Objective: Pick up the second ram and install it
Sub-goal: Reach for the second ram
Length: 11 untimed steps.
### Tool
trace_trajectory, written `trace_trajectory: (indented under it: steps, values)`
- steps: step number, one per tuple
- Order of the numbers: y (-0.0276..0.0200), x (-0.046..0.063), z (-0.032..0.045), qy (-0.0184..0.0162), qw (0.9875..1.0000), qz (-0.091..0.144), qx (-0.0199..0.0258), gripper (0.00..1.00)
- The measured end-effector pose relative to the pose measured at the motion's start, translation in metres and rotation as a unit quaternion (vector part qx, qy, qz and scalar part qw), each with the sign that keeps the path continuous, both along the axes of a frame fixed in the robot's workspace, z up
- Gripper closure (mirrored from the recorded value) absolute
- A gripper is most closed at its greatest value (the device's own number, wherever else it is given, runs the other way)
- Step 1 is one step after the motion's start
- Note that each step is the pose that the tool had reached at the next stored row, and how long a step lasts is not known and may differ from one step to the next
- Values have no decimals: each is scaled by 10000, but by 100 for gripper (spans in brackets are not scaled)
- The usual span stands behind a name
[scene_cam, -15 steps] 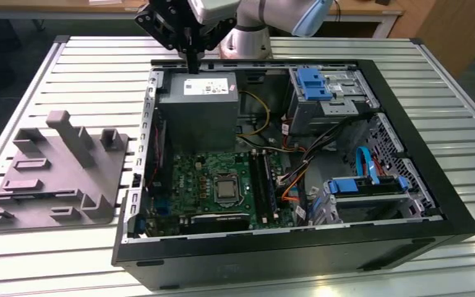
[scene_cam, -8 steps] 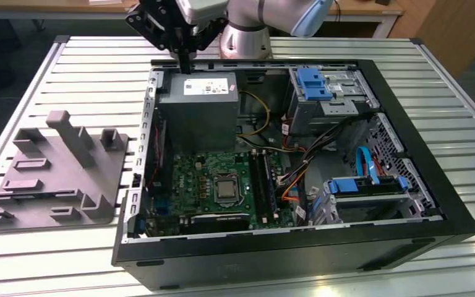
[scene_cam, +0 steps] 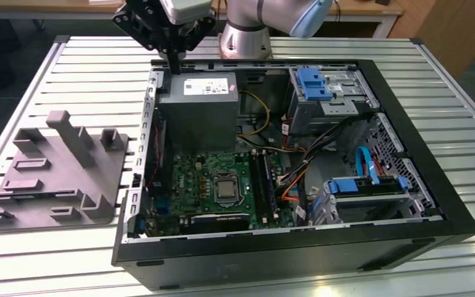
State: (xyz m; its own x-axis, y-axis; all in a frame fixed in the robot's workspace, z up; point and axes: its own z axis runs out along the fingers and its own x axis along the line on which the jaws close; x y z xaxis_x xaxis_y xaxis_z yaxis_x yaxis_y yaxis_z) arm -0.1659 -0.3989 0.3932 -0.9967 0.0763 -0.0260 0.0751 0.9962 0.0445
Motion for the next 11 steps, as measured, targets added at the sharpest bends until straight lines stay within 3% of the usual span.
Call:
trace_trajectory:
  steps: [11]
  values:
    - [0,-231,-1,-6,10000,0,0,90]
